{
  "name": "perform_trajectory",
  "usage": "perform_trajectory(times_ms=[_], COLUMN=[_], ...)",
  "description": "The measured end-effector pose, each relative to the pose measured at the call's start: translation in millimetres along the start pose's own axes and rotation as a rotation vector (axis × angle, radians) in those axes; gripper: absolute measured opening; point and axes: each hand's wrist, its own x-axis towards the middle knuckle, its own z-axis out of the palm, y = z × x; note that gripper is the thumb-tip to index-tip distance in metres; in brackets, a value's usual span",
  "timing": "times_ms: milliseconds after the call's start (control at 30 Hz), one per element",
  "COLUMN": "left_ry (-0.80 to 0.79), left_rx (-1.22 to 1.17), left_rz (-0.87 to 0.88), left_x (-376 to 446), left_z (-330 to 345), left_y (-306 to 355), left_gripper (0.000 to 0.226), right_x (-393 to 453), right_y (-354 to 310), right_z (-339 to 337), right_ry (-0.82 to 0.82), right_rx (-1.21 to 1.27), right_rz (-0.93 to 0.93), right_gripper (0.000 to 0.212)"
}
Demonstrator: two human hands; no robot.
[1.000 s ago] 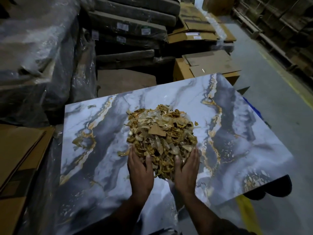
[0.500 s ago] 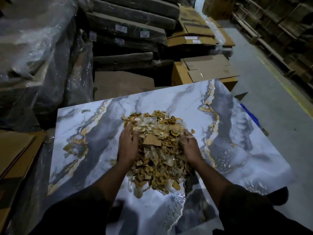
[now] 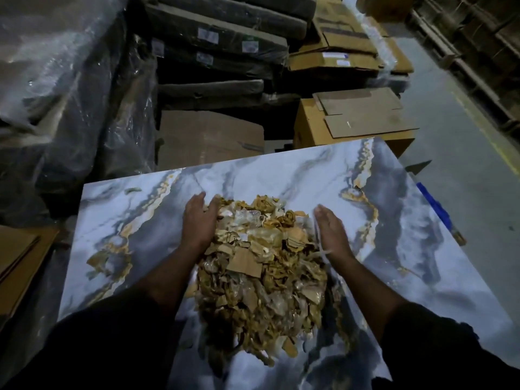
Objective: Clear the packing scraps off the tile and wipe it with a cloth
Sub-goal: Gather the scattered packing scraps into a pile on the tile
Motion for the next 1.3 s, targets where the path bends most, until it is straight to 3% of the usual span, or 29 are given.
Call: perform_trajectory(times_ms=[67,200,267,400,567,667,767,833,967,1100,1200,1300], left_ry=[-0.025,-0.062,-0.175,-0.398,-0.459,-0.394,-0.39,-0.323,-0.094,0.001,-0.057,-0.032], left_rx=[-0.055,0.05,0.105,0.12,0.102,0.115,0.134,0.077,-0.1,-0.106,-0.115,-0.171], left_rz=[-0.012,-0.024,0.038,0.168,0.153,0.19,0.199,0.186,0.105,0.096,0.136,0.157], left_x=[11,34,35,20,7,1,-9,-16,-30,-66,-98,-120], left_z=[2,-8,-7,6,2,-5,-5,-7,-29,-39,-28,-25], left_y=[7,5,5,11,13,11,7,4,-10,-42,-59,-63], left_gripper=[0.063,0.065,0.06,0.05,0.047,0.047,0.052,0.051,0.048,0.053,0.057,0.054], right_x=[12,44,54,56,48,39,24,18,5,-37,-68,-97], right_y=[-17,-40,-47,-58,-65,-64,-59,-61,-50,-7,11,10], right_z=[11,18,25,54,61,47,41,39,7,-24,-10,5], right_ry=[-0.149,-0.15,-0.262,-0.546,-0.611,-0.535,-0.553,-0.547,-0.268,-0.007,-0.002,-0.033], right_rx=[0.024,-0.002,0.01,-0.219,-0.374,-0.285,-0.364,-0.231,-0.054,-0.03,-0.099,0.056], right_rz=[0.008,-0.07,-0.051,-0.123,-0.173,-0.145,-0.16,-0.141,-0.048,-0.007,-0.001,-0.001], right_gripper=[0.049,0.045,0.048,0.048,0.048,0.053,0.053,0.047,0.041,0.042,0.042,0.045])
